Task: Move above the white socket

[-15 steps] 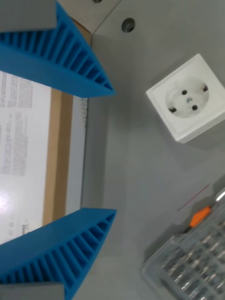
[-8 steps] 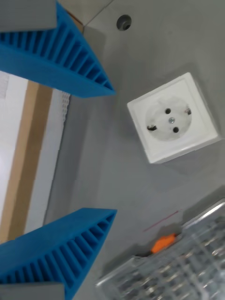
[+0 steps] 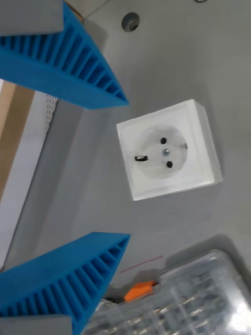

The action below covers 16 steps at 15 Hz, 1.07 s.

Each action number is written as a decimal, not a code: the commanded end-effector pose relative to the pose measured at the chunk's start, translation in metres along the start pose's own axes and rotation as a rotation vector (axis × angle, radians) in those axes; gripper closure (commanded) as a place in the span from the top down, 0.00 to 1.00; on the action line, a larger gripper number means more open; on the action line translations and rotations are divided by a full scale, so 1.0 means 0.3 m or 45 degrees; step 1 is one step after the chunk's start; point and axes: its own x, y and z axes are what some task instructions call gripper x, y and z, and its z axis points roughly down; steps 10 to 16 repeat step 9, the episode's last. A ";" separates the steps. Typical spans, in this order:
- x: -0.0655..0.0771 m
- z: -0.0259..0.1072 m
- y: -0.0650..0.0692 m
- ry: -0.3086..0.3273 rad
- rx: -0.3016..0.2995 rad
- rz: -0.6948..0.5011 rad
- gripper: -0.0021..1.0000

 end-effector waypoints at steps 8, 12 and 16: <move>0.024 0.058 -0.029 0.175 -0.052 -0.176 1.00; 0.025 0.060 -0.030 0.176 -0.052 -0.173 1.00; 0.025 0.060 -0.030 0.176 -0.052 -0.173 1.00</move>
